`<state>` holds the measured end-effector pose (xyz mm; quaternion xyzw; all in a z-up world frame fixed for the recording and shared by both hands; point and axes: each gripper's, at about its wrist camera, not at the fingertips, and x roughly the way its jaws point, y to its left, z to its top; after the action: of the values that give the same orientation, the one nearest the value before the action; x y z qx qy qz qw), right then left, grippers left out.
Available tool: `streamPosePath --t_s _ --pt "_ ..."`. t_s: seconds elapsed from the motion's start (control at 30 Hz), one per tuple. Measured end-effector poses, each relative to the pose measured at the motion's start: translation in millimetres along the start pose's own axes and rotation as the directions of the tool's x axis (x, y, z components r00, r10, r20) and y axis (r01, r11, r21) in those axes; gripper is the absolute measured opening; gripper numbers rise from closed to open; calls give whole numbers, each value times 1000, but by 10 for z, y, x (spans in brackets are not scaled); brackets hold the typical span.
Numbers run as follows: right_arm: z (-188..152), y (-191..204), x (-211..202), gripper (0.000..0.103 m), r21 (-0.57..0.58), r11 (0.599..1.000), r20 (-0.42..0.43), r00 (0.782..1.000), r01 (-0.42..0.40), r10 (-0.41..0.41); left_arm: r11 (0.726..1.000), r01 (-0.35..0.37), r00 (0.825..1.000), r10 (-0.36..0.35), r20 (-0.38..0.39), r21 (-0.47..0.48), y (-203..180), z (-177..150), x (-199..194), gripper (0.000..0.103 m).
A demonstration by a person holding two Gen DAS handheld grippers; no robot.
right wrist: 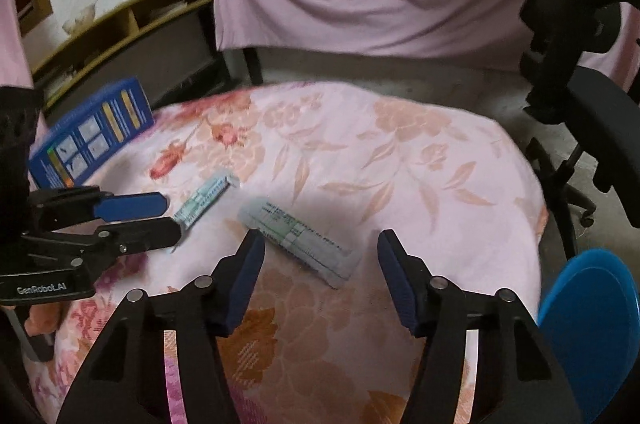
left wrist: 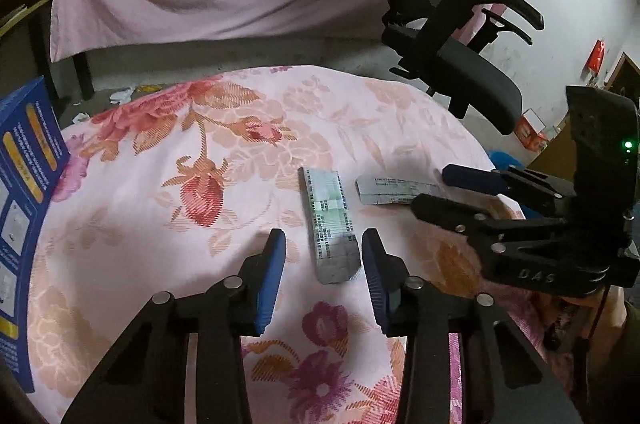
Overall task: Collect trash
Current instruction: 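Grasp the green-white ticket with the right gripper while the left gripper grasps the white strip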
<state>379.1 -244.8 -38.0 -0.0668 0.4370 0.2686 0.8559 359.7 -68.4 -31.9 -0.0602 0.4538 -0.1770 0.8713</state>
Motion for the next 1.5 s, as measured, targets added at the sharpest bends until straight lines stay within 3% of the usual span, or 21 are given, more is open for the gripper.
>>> streamPosePath --t_s 0.13,0.23,0.4,0.6,0.87,0.93,1.13,1.33,1.5 --pt "35 -7 60 57 -13 1000 -19 1000 -9 8 1000 -3 1000 3 -11 2 -4 20 29 25" --pt "35 14 107 42 -29 999 -44 999 -20 19 1000 0 1000 0 -23 11 -17 23 30 18" --pt "-8 93 85 31 -79 997 -57 998 -21 17 998 -24 999 27 -44 56 -107 54 96 18" --pt "-73 26 15 23 -31 999 -58 998 -30 28 996 -58 996 62 -59 72 -175 70 164 17" --pt "-160 -9 -148 21 20 999 -20 999 -27 27 993 -91 993 96 -67 73 -326 56 180 17" --pt "-190 -49 -216 21 46 998 1 999 -39 39 992 -96 993 101 -60 81 -373 40 165 7" --pt "-318 -208 -510 21 145 987 107 993 -74 58 988 -114 992 118 -35 102 -517 -32 117 7" --pt "-452 -283 -658 21 178 982 126 991 -56 34 992 -111 993 113 -24 67 -523 -56 131 8" --pt "-513 -340 -796 21 188 982 167 986 -36 4 991 -102 995 100 30 92 -635 -68 4 6"
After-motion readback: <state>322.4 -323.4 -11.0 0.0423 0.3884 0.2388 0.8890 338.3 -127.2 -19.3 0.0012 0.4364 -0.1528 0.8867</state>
